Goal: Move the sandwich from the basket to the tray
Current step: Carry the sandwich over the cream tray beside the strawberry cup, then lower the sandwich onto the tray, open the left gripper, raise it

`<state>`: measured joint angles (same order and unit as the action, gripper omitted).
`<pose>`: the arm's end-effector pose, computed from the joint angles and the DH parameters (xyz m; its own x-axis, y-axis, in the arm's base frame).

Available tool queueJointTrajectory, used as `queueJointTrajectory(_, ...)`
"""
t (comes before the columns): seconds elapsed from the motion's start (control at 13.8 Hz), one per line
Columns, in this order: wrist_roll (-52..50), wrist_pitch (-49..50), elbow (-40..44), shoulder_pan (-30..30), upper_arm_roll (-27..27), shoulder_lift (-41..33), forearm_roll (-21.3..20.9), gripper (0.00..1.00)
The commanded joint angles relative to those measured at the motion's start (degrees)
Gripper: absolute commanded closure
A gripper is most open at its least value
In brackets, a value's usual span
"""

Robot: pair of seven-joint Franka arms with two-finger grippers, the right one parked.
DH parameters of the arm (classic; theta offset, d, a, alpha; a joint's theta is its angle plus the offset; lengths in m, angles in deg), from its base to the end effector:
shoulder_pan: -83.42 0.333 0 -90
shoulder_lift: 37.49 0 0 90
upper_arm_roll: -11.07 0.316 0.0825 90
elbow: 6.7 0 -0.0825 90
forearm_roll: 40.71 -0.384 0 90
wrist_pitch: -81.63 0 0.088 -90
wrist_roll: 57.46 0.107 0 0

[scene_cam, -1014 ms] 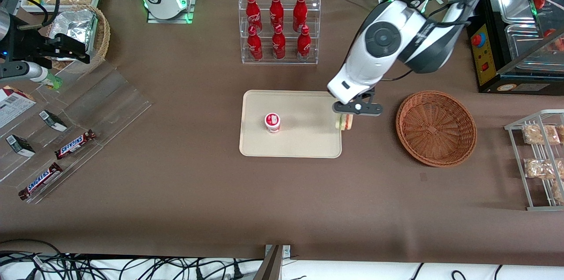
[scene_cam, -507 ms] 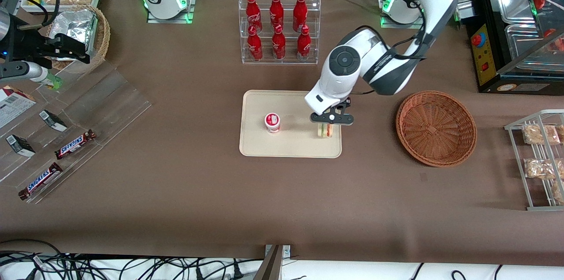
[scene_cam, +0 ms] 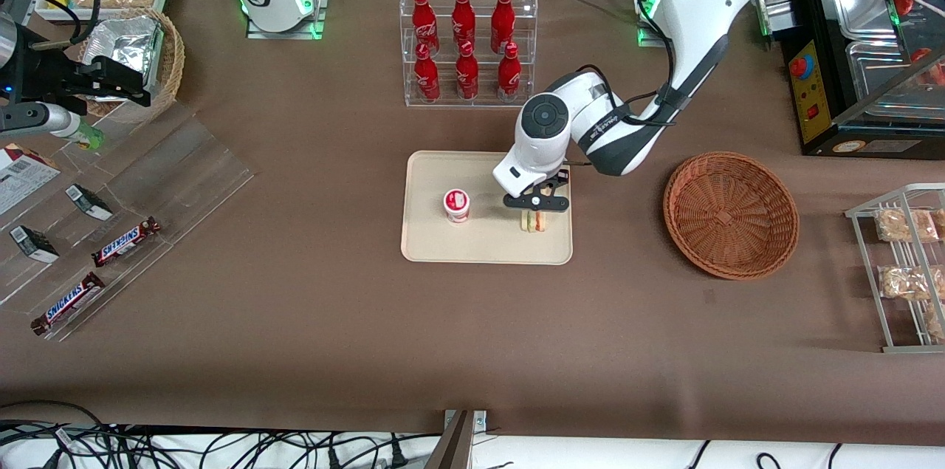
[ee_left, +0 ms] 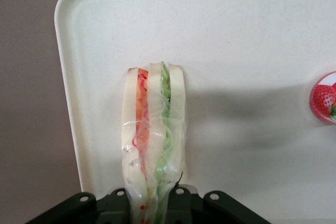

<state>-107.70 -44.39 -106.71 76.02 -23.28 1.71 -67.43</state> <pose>0.5198 -0.3968 0.2278 0.9965 -0.0558 -0.0617 -0.0589 -0.9971 -0.0489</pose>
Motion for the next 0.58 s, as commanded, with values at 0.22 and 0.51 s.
queueJointTrajectory(0.22, -9.85, 0.51, 1.4, -0.95, 0.33, 0.44, -5.34, 0.45)
queueJointTrajectory(0.51, -11.82, 0.51, 1.4, -1.65, 0.33, 0.44, -7.56, 0.42)
